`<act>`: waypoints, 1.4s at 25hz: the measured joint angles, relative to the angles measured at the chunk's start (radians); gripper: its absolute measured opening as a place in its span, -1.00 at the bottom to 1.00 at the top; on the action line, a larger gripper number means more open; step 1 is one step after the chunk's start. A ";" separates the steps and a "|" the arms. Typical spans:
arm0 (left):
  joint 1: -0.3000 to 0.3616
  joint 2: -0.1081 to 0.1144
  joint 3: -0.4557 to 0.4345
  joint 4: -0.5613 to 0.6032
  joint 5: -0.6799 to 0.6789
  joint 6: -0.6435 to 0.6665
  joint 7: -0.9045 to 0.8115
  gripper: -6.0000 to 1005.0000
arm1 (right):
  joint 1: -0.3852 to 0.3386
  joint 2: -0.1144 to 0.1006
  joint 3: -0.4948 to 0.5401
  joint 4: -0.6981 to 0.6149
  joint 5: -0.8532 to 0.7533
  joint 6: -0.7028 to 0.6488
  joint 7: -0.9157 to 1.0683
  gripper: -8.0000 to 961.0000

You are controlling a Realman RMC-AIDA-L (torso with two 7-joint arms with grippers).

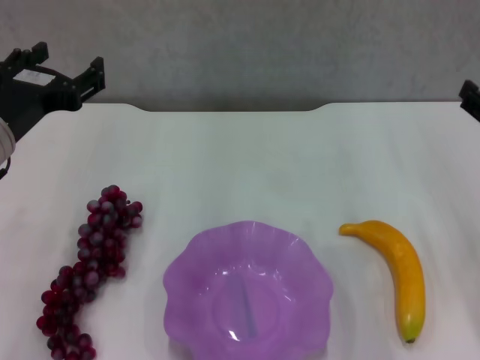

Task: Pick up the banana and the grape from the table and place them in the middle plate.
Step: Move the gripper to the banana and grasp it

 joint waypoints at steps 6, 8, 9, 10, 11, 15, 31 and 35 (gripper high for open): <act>0.000 0.000 0.001 -0.004 0.000 0.000 0.000 0.75 | 0.026 -0.002 -0.061 0.017 0.004 0.097 -0.008 0.62; 0.000 -0.001 0.001 -0.006 0.000 0.000 0.000 0.75 | 0.042 -0.002 -0.070 0.034 0.005 0.099 -0.008 0.61; 0.000 -0.001 0.001 -0.007 0.000 0.000 0.000 0.75 | 0.051 -0.002 -0.072 0.046 0.006 0.100 -0.008 0.61; 0.000 -0.002 0.001 -0.007 0.001 0.000 0.001 0.75 | 0.060 -0.003 -0.073 0.057 0.007 0.100 -0.007 0.61; 0.000 -0.002 0.001 -0.007 0.001 0.000 0.001 0.75 | 0.070 -0.003 -0.072 0.071 0.011 0.100 -0.006 0.61; -0.001 -0.002 0.001 -0.007 0.003 0.000 0.001 0.75 | 0.132 -0.023 -0.068 0.163 0.088 0.098 -0.004 0.61; 0.008 -0.004 -0.004 -0.016 -0.002 -0.022 0.030 0.74 | 0.207 -0.120 -0.259 0.266 0.419 0.140 0.026 0.61; 0.014 -0.006 -0.008 -0.029 -0.002 -0.024 0.036 0.74 | 0.237 -0.153 -0.331 0.277 0.506 0.179 0.017 0.61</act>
